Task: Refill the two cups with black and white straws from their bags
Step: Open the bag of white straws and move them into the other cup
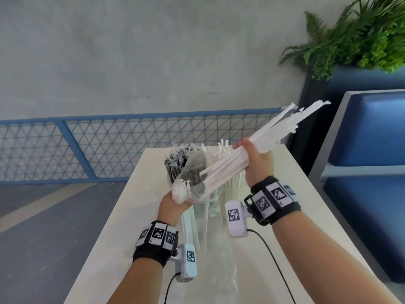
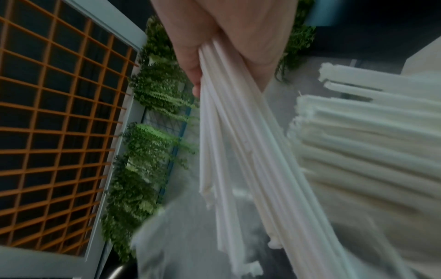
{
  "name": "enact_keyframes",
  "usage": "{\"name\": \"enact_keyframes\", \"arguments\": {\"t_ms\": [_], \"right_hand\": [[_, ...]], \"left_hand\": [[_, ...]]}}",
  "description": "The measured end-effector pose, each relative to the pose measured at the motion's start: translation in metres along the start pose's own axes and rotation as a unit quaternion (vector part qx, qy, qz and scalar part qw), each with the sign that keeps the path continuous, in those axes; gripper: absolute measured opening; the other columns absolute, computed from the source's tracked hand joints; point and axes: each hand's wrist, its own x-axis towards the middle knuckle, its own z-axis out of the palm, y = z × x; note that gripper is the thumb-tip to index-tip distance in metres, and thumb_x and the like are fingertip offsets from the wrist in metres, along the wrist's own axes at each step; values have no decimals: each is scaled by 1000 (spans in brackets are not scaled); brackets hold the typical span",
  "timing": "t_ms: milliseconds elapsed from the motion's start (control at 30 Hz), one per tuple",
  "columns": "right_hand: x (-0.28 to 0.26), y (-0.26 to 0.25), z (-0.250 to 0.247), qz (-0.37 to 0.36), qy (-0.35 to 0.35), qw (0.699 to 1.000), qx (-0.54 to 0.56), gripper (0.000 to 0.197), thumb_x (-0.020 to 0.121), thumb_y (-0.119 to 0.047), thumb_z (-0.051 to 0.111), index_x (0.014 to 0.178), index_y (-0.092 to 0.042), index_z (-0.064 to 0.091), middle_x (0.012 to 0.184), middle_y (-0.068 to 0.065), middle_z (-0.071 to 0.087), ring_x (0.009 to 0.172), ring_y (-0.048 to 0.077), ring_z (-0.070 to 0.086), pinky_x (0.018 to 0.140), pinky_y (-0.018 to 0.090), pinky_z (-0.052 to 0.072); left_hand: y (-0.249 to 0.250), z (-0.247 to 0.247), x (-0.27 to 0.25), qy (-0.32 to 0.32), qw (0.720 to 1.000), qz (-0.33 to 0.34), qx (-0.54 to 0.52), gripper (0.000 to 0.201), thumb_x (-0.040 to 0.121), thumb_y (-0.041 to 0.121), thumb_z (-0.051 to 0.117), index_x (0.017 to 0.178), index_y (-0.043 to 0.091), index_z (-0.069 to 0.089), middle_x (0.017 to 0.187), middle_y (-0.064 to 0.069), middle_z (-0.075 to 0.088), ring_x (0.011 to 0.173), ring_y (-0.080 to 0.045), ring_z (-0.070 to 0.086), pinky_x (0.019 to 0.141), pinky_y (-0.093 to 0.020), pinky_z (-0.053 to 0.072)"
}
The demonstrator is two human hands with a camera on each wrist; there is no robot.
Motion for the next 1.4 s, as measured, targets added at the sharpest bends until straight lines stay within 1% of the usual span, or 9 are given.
{"name": "enact_keyframes", "arguments": {"t_ms": [133,300,400,567,700,833,1033,1167,1400], "right_hand": [[15,-23,-4,-35,32,999,11,27,82,-10,60,56,-18,62,62,0,64,63,18,61,67,34,52],[32,-34,-10,-55,79,995,-12,7,72,-13,61,69,-8,58,65,7,57,58,20,55,56,29,46],[40,-35,-8,-75,82,992,-68,10,74,-13,60,79,-5,59,62,2,56,48,10,53,48,20,42],[38,-26,9,-135,22,972,-192,11,80,-17,62,74,-8,60,72,-4,57,62,7,52,51,10,42],[34,-8,11,-155,-73,950,-262,12,83,-20,62,77,-9,63,82,-5,61,70,3,54,53,3,42],[31,24,8,-102,-153,937,-296,11,84,-21,62,82,-11,65,83,-5,65,75,5,58,58,1,41],[35,68,-5,13,-46,963,-267,20,83,-18,64,96,-3,66,90,7,67,74,15,57,61,18,41],[42,57,-2,0,56,982,-183,20,76,-15,67,91,-4,65,89,2,66,75,14,56,68,24,43],[46,35,6,-85,59,981,-164,18,77,-14,66,92,-3,63,78,-6,60,70,2,54,56,3,41]], "left_hand": [[-2,-4,2,64,998,17,13,27,72,-5,72,72,18,57,72,4,59,73,-15,55,62,-18,43],[-1,-3,1,107,994,32,14,22,69,5,76,81,9,58,80,-8,61,77,-21,55,61,-23,43],[2,-3,1,98,995,23,-11,23,61,14,76,70,20,56,72,2,59,71,-14,53,64,-21,41],[2,5,1,64,998,4,-22,28,49,22,77,69,20,58,70,2,60,68,-13,55,64,-22,44],[1,6,1,64,998,8,9,24,64,10,79,68,18,56,67,3,58,64,-11,53,48,-5,41],[0,6,3,65,998,1,5,24,71,2,75,71,16,56,70,4,58,66,-8,54,47,-1,40],[-3,5,2,46,998,16,-31,19,73,-7,71,84,5,61,73,1,62,60,2,60,53,-4,44],[-5,1,5,44,997,15,-58,23,68,-5,75,80,8,61,74,0,63,60,2,62,56,-5,47],[-14,0,11,36,997,11,-66,24,56,10,76,78,8,64,67,6,67,61,2,63,62,-11,50]]}}
